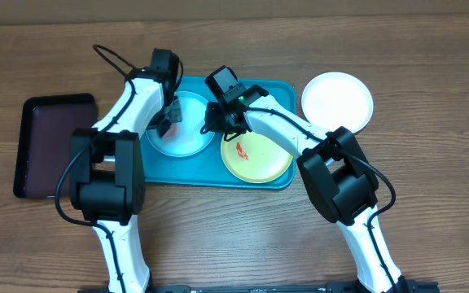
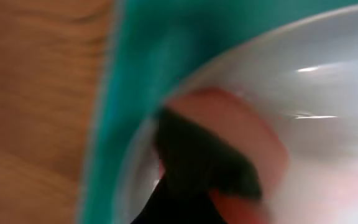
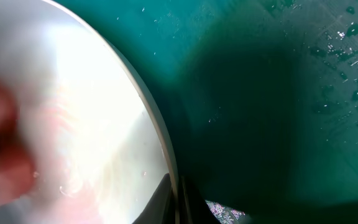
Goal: Clean dirty plates on tray and stack at the side
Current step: 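Scrub the light-blue plate with the sponge in the left gripper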
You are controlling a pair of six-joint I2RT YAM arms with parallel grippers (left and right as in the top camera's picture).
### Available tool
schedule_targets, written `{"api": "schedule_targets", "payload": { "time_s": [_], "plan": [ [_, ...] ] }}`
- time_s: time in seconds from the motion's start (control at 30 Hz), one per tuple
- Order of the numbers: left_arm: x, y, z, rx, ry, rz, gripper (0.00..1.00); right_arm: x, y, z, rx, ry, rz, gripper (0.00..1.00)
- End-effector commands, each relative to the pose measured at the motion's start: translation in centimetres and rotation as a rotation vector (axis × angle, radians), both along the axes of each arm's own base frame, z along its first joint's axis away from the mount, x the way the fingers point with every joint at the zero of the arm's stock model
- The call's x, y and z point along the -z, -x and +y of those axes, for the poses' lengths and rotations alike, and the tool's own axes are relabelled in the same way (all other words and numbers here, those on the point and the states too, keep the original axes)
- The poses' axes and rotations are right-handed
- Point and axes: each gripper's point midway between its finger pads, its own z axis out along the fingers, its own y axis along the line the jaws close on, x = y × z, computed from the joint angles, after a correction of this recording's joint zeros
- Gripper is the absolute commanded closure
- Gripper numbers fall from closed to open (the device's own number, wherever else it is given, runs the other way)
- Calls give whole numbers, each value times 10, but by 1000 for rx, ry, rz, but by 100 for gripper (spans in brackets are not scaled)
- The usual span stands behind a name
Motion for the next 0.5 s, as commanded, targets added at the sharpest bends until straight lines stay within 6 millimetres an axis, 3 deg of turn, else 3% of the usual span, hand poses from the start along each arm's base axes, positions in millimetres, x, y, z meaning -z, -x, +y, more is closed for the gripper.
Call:
{"api": "schedule_targets", "payload": {
  "time_s": [0.0,0.17,0.33,0.47],
  "plan": [
    [4,26,57,-63,-198,103,96,43,18,-21,2,100,78,96],
    [-25,15,55,-64,-195,81,96,43,17,-20,2,99,76,96],
    [-82,-7,47,-83,-139,-41,96,39,14,-17,1,86,60,96],
    [-135,-21,40,-101,-18,-206,96,-3,-2,-3,-122,54,-46,96]
  ]
}}
